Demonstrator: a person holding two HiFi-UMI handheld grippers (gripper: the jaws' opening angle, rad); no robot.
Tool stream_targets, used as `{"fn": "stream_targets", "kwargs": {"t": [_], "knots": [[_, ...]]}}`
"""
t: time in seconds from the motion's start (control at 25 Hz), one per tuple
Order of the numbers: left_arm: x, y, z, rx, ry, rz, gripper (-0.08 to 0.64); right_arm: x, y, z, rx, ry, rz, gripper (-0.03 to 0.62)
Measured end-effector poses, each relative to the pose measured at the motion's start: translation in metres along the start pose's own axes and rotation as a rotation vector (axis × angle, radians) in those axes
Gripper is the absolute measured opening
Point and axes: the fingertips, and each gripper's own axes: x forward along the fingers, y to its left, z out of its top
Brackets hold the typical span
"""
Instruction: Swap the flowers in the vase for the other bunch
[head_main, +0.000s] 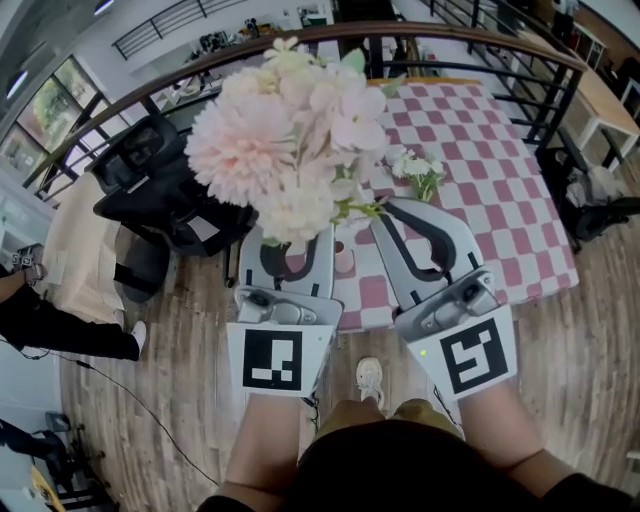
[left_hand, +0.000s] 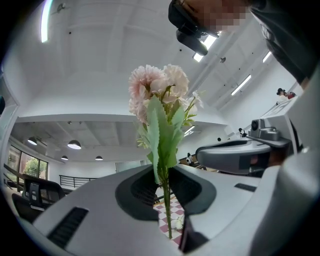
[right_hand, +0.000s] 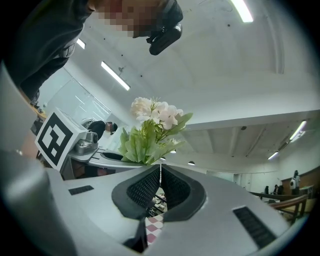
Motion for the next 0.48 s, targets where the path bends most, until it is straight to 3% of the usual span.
{"fn": "stream_targets", "kwargs": {"t": [0.48], "knots": [[0.008, 0.008, -0.012, -0.024, 0.004, -0.052, 0.067, 0.020, -0.001, -0.006, -0.011, 0.012, -0.028, 0.034]]}}
